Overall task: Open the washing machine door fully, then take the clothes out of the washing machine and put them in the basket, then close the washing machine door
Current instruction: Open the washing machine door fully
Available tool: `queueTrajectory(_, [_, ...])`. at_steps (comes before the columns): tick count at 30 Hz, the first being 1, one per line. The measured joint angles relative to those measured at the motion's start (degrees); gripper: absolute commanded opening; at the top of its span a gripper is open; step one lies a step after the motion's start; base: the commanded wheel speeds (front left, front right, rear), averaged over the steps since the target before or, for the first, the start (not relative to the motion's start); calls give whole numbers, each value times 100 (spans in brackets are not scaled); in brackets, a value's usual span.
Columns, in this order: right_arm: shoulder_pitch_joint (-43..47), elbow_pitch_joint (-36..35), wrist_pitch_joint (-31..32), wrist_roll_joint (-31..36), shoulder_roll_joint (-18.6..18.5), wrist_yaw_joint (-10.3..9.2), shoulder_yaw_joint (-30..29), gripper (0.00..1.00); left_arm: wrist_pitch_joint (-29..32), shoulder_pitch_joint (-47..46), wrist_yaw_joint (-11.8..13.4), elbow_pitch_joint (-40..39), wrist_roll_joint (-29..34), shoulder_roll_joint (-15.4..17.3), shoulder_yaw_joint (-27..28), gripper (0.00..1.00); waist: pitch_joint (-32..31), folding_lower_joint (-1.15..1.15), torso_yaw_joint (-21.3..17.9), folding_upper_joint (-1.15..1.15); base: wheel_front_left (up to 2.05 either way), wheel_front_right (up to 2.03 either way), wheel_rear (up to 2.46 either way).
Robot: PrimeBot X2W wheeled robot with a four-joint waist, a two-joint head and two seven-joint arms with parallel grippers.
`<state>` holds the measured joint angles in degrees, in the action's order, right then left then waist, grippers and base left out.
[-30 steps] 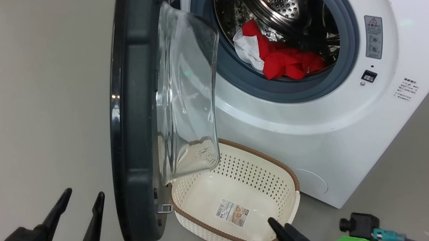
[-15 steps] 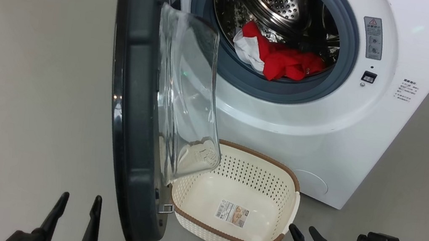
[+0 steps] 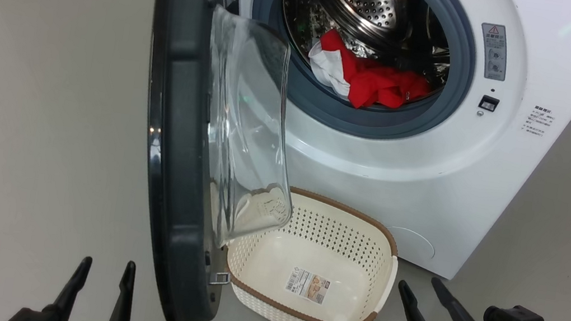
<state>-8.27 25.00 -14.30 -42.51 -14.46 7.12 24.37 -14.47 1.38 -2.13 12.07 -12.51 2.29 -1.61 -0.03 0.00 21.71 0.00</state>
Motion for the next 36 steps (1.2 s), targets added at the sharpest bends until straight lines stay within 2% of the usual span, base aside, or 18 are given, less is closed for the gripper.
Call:
queueTrajectory(6, [230,-425,-1,846,248,0,-632,100,0,-1,0,-4,0,0,-2,100,20,0,-5,0,0,0,0])
queueTrajectory(12, [442,-761,-16,1403,545,0,-1354,100,0,-1,1,-26,1,0,-3,100,38,0,-8,0,0,0,0])
queueTrajectory(18, [698,-616,-16,1746,644,0,-1514,100,0,-1,2,-27,2,0,-7,100,19,0,3,0,0,0,0])
queueTrajectory(27, [826,-486,-16,1785,749,1,-1607,100,0,0,8,-53,35,0,-5,100,-11,0,-3,0,0,0,0])
queueTrajectory(28, [826,-480,-16,1785,756,0,-1614,100,0,-1,10,-96,19,-1,10,13,-14,0,-10,0,0,0,0])
queueTrajectory(29, [827,-478,-16,1785,759,0,-1616,100,0,-1,13,-163,-37,-2,43,0,-16,0,-16,0,0,0,0])
queueTrajectory(32, [827,-477,-16,1785,768,0,-1639,100,0,-4,37,-515,-142,-1,194,0,-28,-1,-28,0,0,0,0])
queueTrajectory(36, [828,-485,-16,1785,783,0,-1673,100,0,-43,129,-1424,-158,1,369,0,-36,0,-31,0,0,0,0])
